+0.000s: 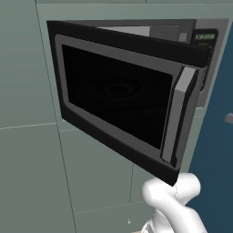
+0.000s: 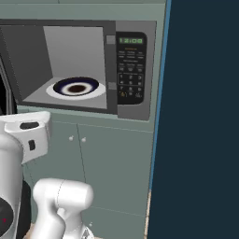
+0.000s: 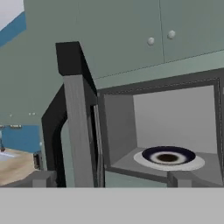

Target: Pick the eggplant from the counter and place it in the microwave. Then turn on the microwave.

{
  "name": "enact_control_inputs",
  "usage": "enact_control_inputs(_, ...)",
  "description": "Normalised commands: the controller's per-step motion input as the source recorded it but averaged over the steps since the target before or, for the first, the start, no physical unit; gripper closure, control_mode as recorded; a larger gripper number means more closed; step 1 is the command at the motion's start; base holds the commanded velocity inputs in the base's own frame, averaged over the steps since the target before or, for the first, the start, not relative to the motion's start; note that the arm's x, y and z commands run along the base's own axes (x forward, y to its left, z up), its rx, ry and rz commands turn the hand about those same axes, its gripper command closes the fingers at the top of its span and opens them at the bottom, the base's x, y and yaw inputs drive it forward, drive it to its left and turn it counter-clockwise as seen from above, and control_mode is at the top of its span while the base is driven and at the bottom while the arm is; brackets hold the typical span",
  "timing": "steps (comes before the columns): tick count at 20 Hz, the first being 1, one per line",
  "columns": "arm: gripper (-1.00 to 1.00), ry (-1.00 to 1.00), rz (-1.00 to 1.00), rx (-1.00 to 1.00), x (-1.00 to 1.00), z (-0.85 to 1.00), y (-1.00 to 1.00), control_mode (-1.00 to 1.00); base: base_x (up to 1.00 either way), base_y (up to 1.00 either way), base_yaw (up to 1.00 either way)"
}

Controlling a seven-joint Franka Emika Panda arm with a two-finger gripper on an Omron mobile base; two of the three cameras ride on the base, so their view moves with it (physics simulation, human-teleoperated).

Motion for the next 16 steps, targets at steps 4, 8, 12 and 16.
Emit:
enact_control_inputs(4, -1.00, 0.00, 0.10, 0.02, 0.31, -0.09, 0.00, -1.00, 0.00, 0.00, 0.00)
enact_control_inputs(8, -1.00, 0.01, 0.10, 0.02, 0.34, -0.11, 0.00, -1.00, 0.00, 0.00, 0.00)
enact_control_inputs(12, -1.00, 0.01, 0.11, 0.00, 0.36, -0.16, 0.00, -1.00, 0.00, 0.00, 0.00)
enact_control_inputs(16, -1.00, 0.00, 0.11, 0.00, 0.34, -0.13, 0.01, -1.00, 0.00, 0.00, 0.00)
